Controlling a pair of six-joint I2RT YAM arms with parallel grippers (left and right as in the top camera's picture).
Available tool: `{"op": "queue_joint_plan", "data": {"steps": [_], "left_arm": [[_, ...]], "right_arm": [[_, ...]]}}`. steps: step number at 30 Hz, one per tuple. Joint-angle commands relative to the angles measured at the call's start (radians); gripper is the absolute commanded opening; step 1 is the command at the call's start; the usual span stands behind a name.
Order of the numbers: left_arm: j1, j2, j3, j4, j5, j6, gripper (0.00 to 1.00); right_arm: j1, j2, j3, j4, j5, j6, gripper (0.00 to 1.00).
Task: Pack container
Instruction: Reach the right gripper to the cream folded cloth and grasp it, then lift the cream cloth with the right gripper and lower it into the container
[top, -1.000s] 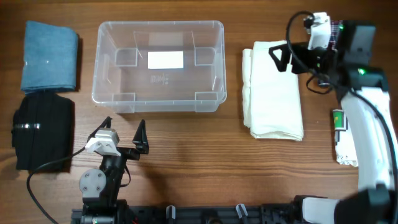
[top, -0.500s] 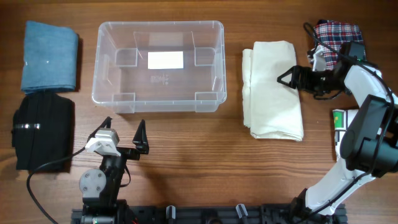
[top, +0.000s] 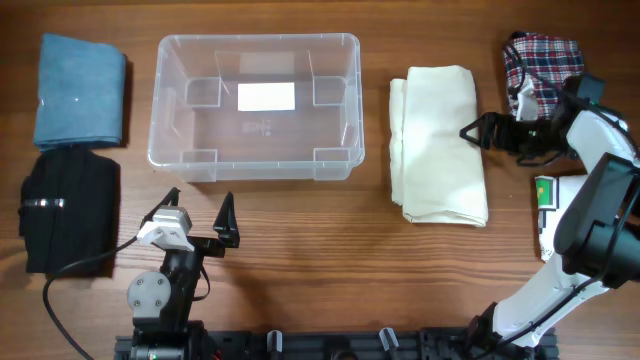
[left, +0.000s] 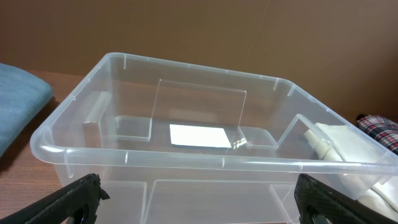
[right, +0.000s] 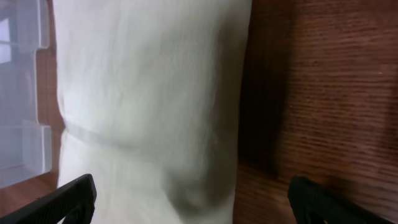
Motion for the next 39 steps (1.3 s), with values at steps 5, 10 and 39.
{"op": "queue_joint_plan", "data": {"steps": [5,10,39], "left_arm": [[-0.002,-0.007,-0.005,-0.004,-0.005,-0.006,1.0],[-0.002,-0.007,-0.005,-0.004,-0.005,-0.006,1.0],[-0.002,-0.007,-0.005,-0.004,-0.006,-0.006,1.0]], "right_arm": [[0.002,0.01,-0.085,0.054,-0.118,-0.021,1.0],[0.023,0.011,-0.121,0.144,-0.202,0.007,0.99],[0.27,-0.383,0.287,-0.008,0.346,0.042,0.04]]}}
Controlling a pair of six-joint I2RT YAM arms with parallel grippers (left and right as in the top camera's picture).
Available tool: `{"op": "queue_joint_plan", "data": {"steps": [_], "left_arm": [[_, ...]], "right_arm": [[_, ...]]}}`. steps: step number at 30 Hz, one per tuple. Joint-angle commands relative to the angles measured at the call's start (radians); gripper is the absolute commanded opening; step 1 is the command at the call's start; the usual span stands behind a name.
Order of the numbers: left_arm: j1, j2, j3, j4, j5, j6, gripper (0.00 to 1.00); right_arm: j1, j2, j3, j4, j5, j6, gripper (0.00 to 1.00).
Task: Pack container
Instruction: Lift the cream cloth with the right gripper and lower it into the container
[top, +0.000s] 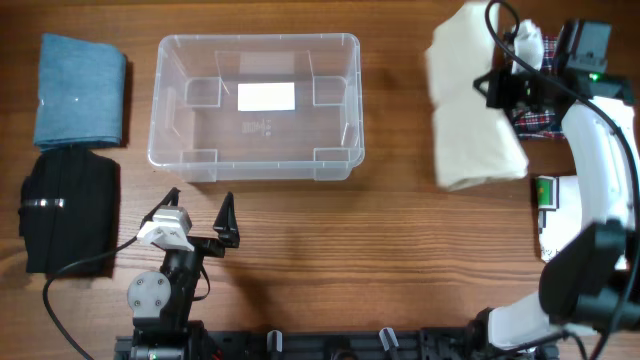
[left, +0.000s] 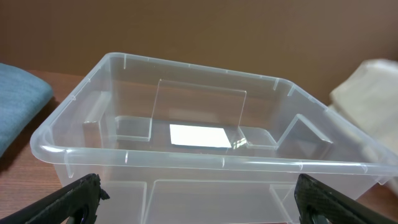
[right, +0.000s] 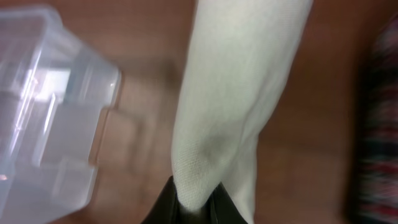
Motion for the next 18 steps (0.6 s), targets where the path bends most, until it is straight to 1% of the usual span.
{"op": "queue_joint_plan", "data": {"steps": [1,2,4,7,11,13,15,18], "left_arm": [[-0.002,-0.007,-0.005,-0.004,-0.006,-0.006,1.0],[-0.002,-0.007,-0.005,-0.004,-0.005,-0.006,1.0],[-0.002,-0.007,-0.005,-0.005,-0.006,-0.006,1.0],[-0.002,-0.007,-0.005,-0.004,-0.006,-0.006,1.0],[-0.002,-0.007,-0.005,-0.004,-0.006,-0.006,1.0],[-0.002,-0.007,-0.005,-0.005,-0.006,-0.006,1.0],[-0.002,-0.007,-0.005,-0.005,-0.006,-0.006,1.0],[-0.002,-0.007,-0.005,-0.005,-0.006,-0.006,1.0]], "right_arm": [[0.117,-0.13,0.142,0.006,0.16,-0.127,0.04],[0.171,-0.153,0.175,0.008,0.16,-0.202,0.04],[0.243,-0.175,0.205,0.028,0.166,-0.27,0.04],[0.372,-0.212,0.209,0.145,0.24,-0.287,0.04],[0.521,-0.217,0.209,0.275,0.245,-0.316,0.04],[0.62,-0.216,0.209,0.364,0.239,-0.342,0.04],[0.692,-0.188,0.209,0.431,0.23,-0.364,0.04],[0.784,-0.086,0.209,0.478,0.232,-0.478,0.04]]}}
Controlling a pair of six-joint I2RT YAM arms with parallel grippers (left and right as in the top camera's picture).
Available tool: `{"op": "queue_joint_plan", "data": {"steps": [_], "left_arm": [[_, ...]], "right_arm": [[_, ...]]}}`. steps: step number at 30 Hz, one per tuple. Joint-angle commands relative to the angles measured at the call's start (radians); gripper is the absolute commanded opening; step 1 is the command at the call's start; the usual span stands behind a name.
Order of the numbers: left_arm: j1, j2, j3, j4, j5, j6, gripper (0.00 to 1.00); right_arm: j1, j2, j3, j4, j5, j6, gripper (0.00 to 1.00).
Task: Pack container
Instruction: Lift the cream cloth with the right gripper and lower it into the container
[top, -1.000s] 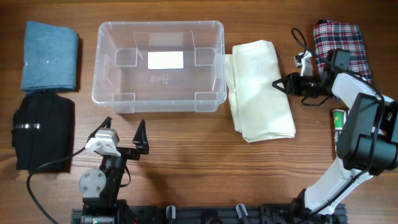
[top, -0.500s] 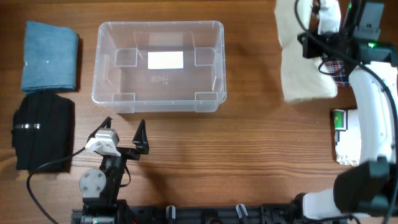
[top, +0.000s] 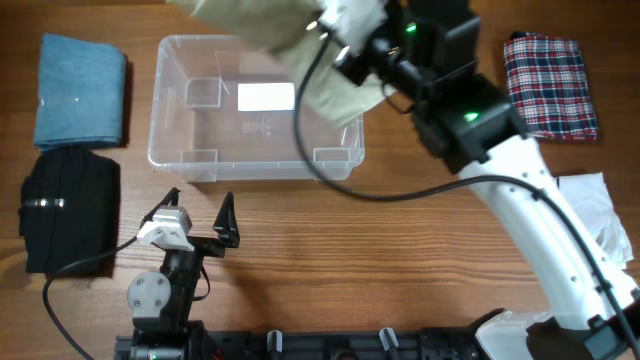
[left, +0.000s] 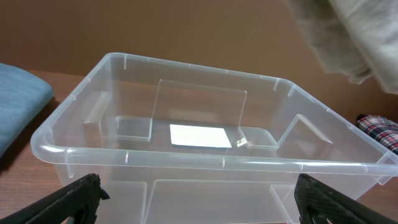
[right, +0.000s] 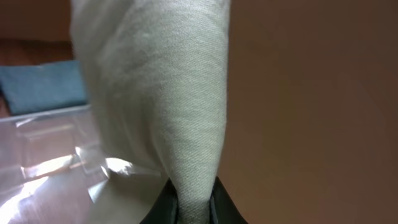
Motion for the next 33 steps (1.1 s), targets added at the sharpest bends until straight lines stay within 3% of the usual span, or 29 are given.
{"op": "queue_joint_plan", "data": {"steps": [1,7,19,27,33], "left_arm": [[-0.002,-0.007,-0.005,-0.004,-0.003,-0.006,1.0],[-0.002,-0.007,-0.005,-0.004,-0.003,-0.006,1.0],[-0.002,-0.007,-0.005,-0.004,-0.003,-0.006,1.0],[-0.002,-0.007,-0.005,-0.004,-0.003,-0.006,1.0],[-0.002,-0.007,-0.005,-0.004,-0.003,-0.006,1.0]], "right_arm": [[0.082,0.113,0.042,0.047,-0.01,-0.145,0.04],[0.13,0.306,0.042,0.114,0.136,-0.271,0.04],[0.13,0.415,0.042,0.232,0.172,-0.571,0.04],[0.121,0.544,0.042,0.371,0.168,-0.648,0.04],[0.106,0.576,0.042,0.38,0.157,-0.646,0.04]]}}
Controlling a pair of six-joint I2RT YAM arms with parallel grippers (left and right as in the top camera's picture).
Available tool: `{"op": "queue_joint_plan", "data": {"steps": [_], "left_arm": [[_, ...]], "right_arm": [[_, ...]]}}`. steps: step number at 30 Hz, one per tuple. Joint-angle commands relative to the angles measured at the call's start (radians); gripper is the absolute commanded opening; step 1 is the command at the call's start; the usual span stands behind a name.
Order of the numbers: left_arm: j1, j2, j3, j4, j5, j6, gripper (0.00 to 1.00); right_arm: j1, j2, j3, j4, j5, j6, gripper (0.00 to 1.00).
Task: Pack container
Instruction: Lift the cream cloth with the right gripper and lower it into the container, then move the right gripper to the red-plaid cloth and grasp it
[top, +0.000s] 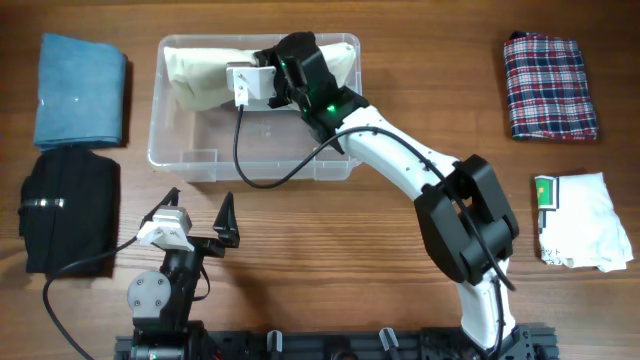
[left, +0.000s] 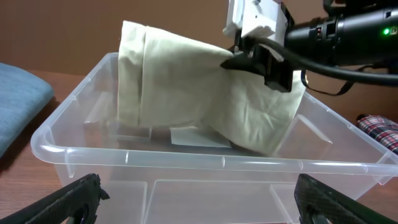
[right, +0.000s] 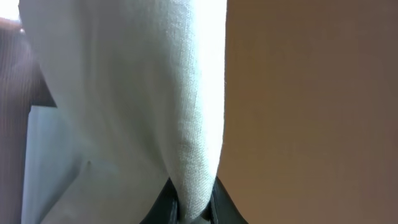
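The clear plastic container (top: 176, 140) stands at the table's back centre. A folded cream cloth (top: 205, 70) hangs inside its far half, also seen over the bin in the left wrist view as the cream cloth (left: 180, 99). My right gripper (top: 272, 80) is over the container, shut on the cream cloth (right: 155, 93), whose fold fills the right wrist view. My left gripper (top: 198, 222) rests open at the front left, its fingers (left: 78, 199) framing the near wall of the container (left: 205, 165).
A blue folded cloth (top: 80, 90) and a black folded cloth (top: 70, 212) lie left of the container. A plaid cloth (top: 552, 86) and a white cloth with a green tag (top: 576, 220) lie at the right.
The right gripper has gone from above the container's right rim to low over its middle, and the cream cloth now lies down inside the bin's far half. The left arm is unchanged.
The cream cloth first lay flat right of the container with the right gripper open beside it. Then the gripper held it lifted off the table at the right. Later it was over the container's back right, and now the cloth hangs inside the bin.
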Motion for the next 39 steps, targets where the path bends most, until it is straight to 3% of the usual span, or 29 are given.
{"op": "queue_joint_plan", "data": {"steps": [1,3,4,8,11,14,19,22,24,27,33,35,39], "left_arm": [[-0.002,-0.007,-0.005,-0.004,-0.003,-0.006,1.0],[-0.002,-0.007,-0.005,-0.004,-0.003,-0.006,1.0],[-0.002,-0.007,-0.005,-0.004,-0.003,-0.006,1.0],[-0.002,-0.007,-0.005,-0.004,-0.003,-0.006,1.0],[-0.002,-0.007,-0.005,-0.004,-0.003,-0.006,1.0],[-0.002,-0.007,-0.005,-0.004,-0.003,-0.006,1.0],[-0.002,-0.007,-0.005,-0.004,-0.003,-0.006,1.0],[-0.002,-0.007,-0.005,-0.004,-0.003,-0.006,1.0],[-0.002,-0.007,-0.005,-0.004,-0.003,-0.006,1.0],[-0.002,-0.007,-0.005,-0.004,-0.003,-0.006,1.0],[-0.002,-0.007,-0.005,-0.004,-0.003,-0.006,1.0],[-0.002,-0.007,-0.005,-0.004,-0.003,-0.006,1.0],[-0.002,-0.007,-0.005,-0.004,-0.003,-0.006,1.0]], "right_arm": [[-0.011,0.004,0.031,0.025,-0.016,-0.009,0.04],[-0.01,0.004,0.031,0.015,-0.018,-0.003,0.09],[-0.01,0.004,0.031,0.013,-0.018,0.027,0.38],[0.016,0.003,0.031,-0.032,0.019,0.084,0.79],[0.057,-0.02,0.031,-0.062,0.075,0.105,0.97],[0.079,-0.066,0.031,-0.114,0.084,0.184,1.0],[0.091,-0.381,0.031,-0.322,0.04,0.436,1.0],[0.091,-0.537,0.031,-0.431,-0.094,0.502,1.0],[0.089,-0.612,0.031,-0.439,-0.12,0.637,1.0],[0.06,-0.629,0.031,-0.466,-0.093,0.702,1.0],[-0.319,-0.62,0.031,-0.497,-0.092,1.008,1.0],[-0.551,-0.601,0.031,-0.52,-0.173,1.116,1.0],[-0.838,-0.477,0.029,-0.547,-0.261,1.15,1.0]]}}
